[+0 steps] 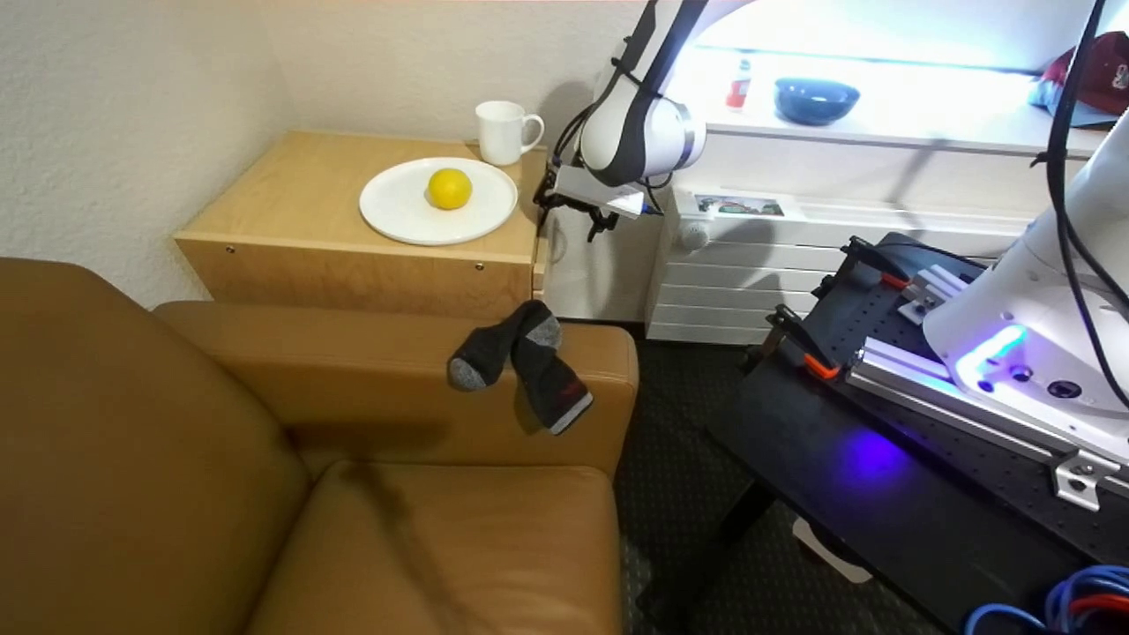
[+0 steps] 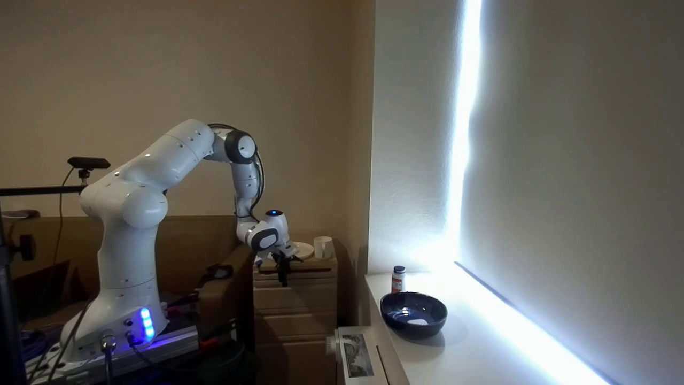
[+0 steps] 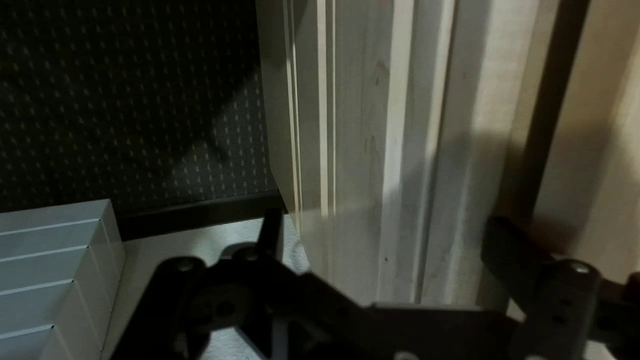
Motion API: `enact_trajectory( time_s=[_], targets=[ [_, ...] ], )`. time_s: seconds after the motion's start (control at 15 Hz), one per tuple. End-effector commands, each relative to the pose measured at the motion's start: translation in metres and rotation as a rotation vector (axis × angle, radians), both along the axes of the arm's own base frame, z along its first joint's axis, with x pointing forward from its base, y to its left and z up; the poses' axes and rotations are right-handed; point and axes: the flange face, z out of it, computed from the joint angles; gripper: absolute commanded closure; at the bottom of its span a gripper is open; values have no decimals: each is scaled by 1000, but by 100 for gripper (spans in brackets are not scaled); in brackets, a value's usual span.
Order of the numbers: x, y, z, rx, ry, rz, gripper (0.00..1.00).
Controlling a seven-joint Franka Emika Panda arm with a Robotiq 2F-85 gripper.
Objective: Open the top drawer of the cabinet
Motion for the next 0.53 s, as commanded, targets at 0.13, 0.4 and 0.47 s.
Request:
enact_trajectory(
  time_s=[0.13, 0.4, 0.47],
  targets=[
    [-15, -6, -45, 43, 63, 72, 0],
    [-25, -11, -49, -3, 62, 102, 0],
    [-26, -12, -48, -21, 43, 95, 0]
  ],
)
